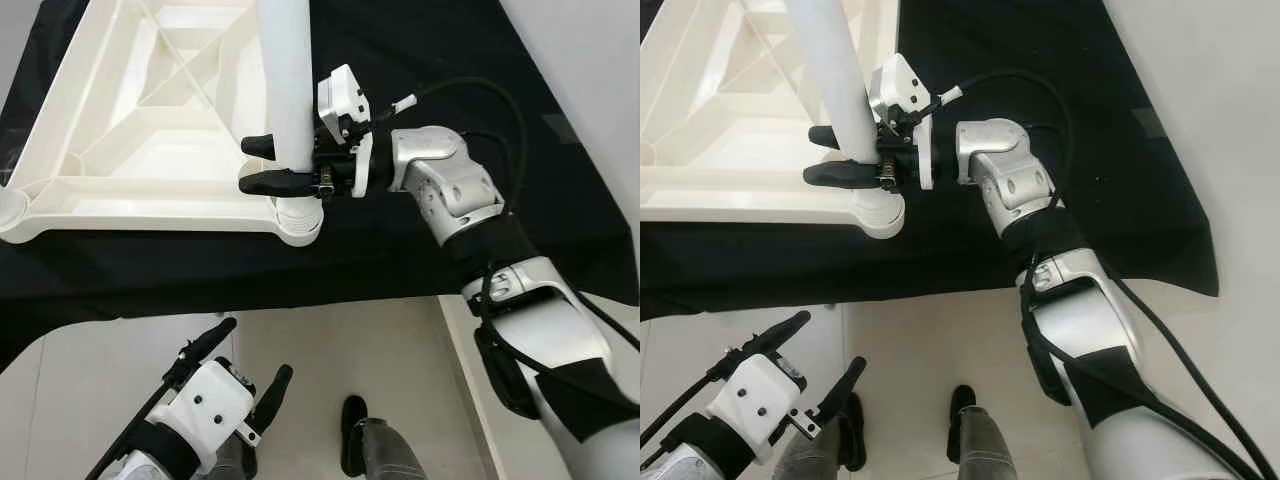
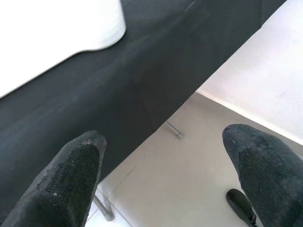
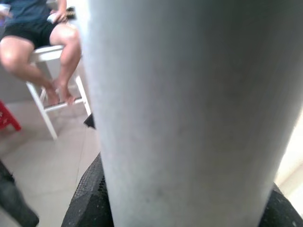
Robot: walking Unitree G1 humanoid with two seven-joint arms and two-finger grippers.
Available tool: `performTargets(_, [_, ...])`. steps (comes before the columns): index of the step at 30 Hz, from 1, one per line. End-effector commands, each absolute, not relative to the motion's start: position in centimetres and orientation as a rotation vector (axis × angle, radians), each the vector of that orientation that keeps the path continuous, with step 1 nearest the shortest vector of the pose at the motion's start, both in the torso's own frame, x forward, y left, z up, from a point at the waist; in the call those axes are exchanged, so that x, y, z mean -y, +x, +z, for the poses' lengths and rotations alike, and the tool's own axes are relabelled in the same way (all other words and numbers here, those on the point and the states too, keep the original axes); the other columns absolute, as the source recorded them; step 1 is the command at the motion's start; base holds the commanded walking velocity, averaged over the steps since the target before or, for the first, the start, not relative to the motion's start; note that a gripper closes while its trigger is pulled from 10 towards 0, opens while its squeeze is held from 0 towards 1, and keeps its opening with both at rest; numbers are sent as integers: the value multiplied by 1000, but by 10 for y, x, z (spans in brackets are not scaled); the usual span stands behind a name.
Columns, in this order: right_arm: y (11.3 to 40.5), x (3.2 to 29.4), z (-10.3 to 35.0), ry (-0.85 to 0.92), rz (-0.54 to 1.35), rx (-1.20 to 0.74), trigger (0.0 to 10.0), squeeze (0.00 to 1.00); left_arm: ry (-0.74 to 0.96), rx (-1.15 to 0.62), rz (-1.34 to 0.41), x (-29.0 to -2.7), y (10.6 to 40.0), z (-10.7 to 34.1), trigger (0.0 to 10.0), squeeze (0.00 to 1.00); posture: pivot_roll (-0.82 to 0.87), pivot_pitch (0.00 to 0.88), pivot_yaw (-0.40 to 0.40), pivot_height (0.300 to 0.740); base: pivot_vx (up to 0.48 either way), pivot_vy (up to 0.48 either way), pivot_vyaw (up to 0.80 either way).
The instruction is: Building children table
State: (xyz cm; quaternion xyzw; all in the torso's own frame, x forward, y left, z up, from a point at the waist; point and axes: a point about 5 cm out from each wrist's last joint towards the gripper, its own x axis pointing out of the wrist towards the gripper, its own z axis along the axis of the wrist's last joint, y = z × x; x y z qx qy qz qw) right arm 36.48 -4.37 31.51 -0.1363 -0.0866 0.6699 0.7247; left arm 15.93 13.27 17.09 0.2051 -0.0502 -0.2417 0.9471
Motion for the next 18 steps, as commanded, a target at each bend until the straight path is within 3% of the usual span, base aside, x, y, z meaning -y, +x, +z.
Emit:
performTargets(1, [378,57,248,-239,1343,-102,10000,0,407,71,-508,-132,155,167,10000,0,99,460,-68,740,0,0,0])
performTargets(7, [381,62,235,-185,1205,-59,10000,0,406,71,-505,-132,155,167,10000,0,93,464,-70,740,0,0,0])
performTargets(14, [364,70,218,-125,1099,15,10000,0,405,69,-513,-133,156,167,10000,0,85,466,-60,740,0,0,0])
performTargets(18, [359,69,215,-190,1115,36,10000,0,407,69,-513,-133,157,167,10000,0,88,463,-55,740,0,0,0])
